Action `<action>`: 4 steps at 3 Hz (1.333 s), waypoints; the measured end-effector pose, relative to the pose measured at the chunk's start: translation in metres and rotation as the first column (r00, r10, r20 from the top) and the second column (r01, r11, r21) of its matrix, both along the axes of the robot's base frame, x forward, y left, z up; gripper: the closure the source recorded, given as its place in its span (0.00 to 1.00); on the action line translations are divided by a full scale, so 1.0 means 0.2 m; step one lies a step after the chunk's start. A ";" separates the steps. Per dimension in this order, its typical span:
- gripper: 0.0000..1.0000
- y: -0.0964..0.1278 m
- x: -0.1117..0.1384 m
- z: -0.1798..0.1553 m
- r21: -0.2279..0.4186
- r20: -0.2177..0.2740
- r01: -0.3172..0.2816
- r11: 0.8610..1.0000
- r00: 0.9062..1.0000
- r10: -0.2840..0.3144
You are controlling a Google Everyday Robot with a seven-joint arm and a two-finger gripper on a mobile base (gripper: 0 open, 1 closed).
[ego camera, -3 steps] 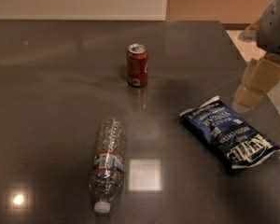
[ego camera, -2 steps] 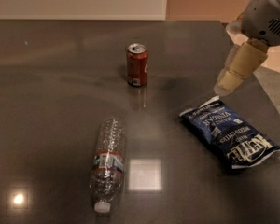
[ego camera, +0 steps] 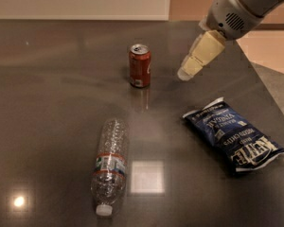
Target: Move coke can near water bottle
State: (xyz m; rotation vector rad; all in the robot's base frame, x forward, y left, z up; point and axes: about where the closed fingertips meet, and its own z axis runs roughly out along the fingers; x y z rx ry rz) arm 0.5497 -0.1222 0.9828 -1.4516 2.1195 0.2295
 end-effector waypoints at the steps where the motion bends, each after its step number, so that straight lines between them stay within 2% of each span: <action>1: 0.00 0.16 0.13 -0.06 0.058 -0.019 0.002 0.998 1.000 -0.001; 2: 0.00 0.33 0.24 -0.13 0.095 -0.037 -0.003 0.996 0.999 0.006; 3: 0.00 0.45 0.34 -0.19 0.111 -0.042 0.004 0.994 0.999 0.000; 4: 0.00 0.52 0.41 -0.26 0.106 -0.050 0.008 0.994 0.999 -0.003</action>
Offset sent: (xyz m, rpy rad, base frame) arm 0.0757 0.1023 -0.0400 0.1386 0.0577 0.0050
